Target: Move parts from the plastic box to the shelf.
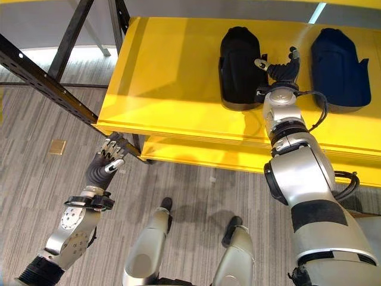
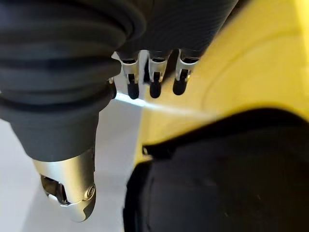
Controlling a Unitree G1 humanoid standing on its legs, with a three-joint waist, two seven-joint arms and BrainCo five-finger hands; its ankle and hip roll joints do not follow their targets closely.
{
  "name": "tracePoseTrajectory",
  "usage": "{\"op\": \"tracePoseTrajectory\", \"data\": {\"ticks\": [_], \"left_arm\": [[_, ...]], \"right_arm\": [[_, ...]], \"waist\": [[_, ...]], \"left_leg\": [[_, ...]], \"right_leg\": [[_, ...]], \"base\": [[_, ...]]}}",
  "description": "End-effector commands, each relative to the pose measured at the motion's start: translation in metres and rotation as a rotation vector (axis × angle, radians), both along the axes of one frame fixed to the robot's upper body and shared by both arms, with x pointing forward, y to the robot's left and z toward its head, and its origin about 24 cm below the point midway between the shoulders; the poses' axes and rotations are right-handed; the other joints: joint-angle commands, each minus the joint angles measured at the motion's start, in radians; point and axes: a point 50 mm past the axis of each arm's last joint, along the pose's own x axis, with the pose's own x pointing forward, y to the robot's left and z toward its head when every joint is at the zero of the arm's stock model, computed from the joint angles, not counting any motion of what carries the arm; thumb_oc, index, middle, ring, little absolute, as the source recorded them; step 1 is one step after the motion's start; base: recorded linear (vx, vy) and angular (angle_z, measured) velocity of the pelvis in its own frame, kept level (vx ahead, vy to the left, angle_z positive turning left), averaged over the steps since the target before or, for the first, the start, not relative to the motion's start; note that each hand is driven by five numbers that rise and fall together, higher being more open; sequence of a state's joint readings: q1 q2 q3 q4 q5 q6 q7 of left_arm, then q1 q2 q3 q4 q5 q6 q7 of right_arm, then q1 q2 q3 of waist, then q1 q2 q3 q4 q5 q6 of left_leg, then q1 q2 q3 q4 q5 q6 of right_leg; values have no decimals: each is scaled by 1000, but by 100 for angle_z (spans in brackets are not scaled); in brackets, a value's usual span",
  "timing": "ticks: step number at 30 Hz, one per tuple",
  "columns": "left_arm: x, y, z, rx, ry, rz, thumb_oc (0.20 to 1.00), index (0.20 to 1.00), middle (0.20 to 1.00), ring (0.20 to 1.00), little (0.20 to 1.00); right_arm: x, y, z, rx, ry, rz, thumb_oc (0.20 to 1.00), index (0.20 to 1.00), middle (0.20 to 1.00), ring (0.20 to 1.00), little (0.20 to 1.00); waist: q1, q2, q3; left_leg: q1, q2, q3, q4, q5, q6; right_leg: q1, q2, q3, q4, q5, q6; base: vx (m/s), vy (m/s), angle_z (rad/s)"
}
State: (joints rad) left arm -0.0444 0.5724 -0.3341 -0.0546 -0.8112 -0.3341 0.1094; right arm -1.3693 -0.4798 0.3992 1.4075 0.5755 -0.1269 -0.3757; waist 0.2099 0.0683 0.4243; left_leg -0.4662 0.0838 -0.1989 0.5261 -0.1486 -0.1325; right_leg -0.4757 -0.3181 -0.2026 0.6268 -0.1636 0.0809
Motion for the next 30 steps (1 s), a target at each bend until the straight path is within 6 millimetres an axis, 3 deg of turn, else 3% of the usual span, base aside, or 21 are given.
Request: {"op": "tracePoseTrajectory", "data": {"ticks": [1,6,22,23,28,30], "left_arm": [[2,0,23,19,-121,-23,1000,1000,1000,1000,1000],[3,-2,24,14,-123,-18,1000,1000,1000,1000,1000],[3,-2,22,8,-116,-6,1000,1000,1000,1000,1000],[2,-2,21,12,-112,-10,1000,1000,1000,1000,1000],[1,-1,21,13,-112,-5,1000,1000,1000,1000,1000],[1,1,21,15,-115,3,1000,1000,1000,1000,1000]], "right_arm": [[-3,-6,19,41,-104,-8,1000,1000,1000,1000,1000],[-2,-5,5,107,-79,-10,1000,1000,1000,1000,1000],[0,2,-5,184,-71,1,1000,1000,1000,1000,1000],[0,5,-14,231,-63,3,1000,1000,1000,1000,1000],[0,6,-9,215,-75,4,1000,1000,1000,1000,1000],[0,6,2,162,-98,3,1000,1000,1000,1000,1000]], "waist": [[27,1,33],[37,9,37],[42,19,43],[44,22,44],[42,20,44],[39,15,43]], "left_leg": [[-1,36,-14,7,-16,32],[-9,31,-17,9,-17,35],[-17,26,-19,18,-22,37],[-16,27,-20,18,-24,38],[-18,26,-20,19,-23,37],[-20,27,-17,22,-24,36]], "right_leg": [[105,-2,39,31,-70,30],[98,-8,38,41,-74,29],[94,-12,41,51,-80,29],[94,-12,41,52,-82,28],[92,-11,43,53,-81,28],[90,-12,42,54,-79,29]], "base": [[25,-4,9],[11,3,6],[0,0,0],[0,0,0],[0,0,0],[0,0,0]]}}
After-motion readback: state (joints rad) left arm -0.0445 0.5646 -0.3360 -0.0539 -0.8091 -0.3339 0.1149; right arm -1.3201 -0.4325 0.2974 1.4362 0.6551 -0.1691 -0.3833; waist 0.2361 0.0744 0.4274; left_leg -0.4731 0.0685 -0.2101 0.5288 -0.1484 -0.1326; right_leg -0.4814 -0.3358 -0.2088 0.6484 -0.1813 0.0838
